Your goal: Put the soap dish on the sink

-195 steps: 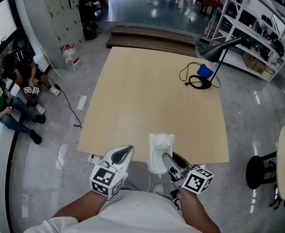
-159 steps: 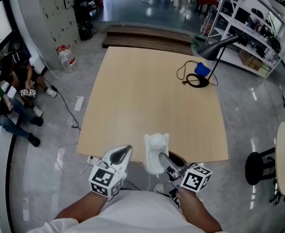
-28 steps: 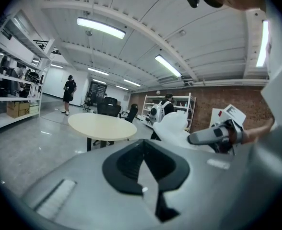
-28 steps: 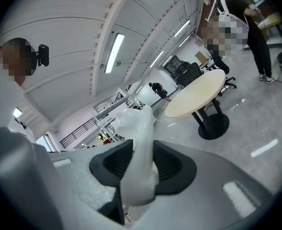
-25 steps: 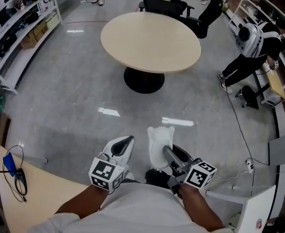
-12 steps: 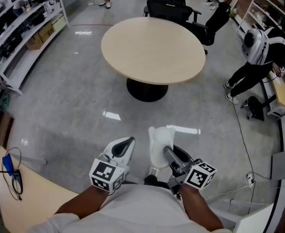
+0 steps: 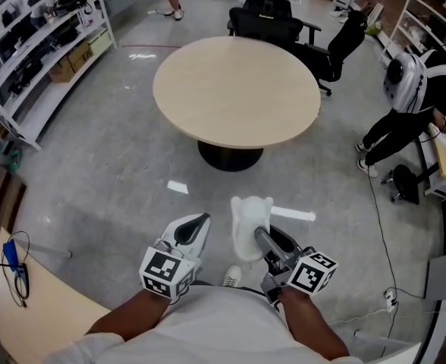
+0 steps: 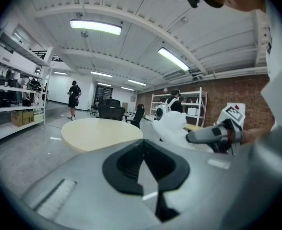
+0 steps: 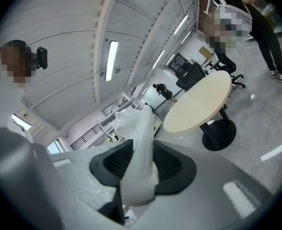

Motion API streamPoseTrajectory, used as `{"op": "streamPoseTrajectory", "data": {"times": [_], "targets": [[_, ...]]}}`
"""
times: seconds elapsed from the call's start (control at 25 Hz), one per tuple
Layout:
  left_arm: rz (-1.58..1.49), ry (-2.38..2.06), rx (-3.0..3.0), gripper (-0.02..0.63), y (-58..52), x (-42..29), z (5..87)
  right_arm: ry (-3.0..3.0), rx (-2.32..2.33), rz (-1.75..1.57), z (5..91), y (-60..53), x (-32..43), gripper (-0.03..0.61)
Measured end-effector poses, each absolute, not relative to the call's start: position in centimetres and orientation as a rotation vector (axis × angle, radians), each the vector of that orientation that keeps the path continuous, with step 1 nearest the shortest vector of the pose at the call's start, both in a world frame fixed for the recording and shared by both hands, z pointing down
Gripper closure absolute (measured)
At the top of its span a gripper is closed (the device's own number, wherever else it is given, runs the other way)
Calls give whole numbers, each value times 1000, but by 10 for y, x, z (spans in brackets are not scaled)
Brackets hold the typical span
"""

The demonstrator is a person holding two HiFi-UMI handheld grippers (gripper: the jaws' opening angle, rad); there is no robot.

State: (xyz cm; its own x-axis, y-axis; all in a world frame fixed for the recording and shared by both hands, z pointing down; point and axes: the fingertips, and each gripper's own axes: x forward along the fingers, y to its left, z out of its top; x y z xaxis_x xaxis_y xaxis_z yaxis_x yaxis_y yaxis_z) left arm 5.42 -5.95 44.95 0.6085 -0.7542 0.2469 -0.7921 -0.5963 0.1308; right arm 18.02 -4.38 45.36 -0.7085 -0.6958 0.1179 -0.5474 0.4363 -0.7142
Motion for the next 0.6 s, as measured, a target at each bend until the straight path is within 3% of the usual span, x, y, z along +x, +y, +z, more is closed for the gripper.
{"op": "streamPoseTrajectory", "data": {"times": [0.6], "targets": [[317,-1321,2563,606,-83,92,456,2491,-1006,-1203,470,-74,216,443]]}}
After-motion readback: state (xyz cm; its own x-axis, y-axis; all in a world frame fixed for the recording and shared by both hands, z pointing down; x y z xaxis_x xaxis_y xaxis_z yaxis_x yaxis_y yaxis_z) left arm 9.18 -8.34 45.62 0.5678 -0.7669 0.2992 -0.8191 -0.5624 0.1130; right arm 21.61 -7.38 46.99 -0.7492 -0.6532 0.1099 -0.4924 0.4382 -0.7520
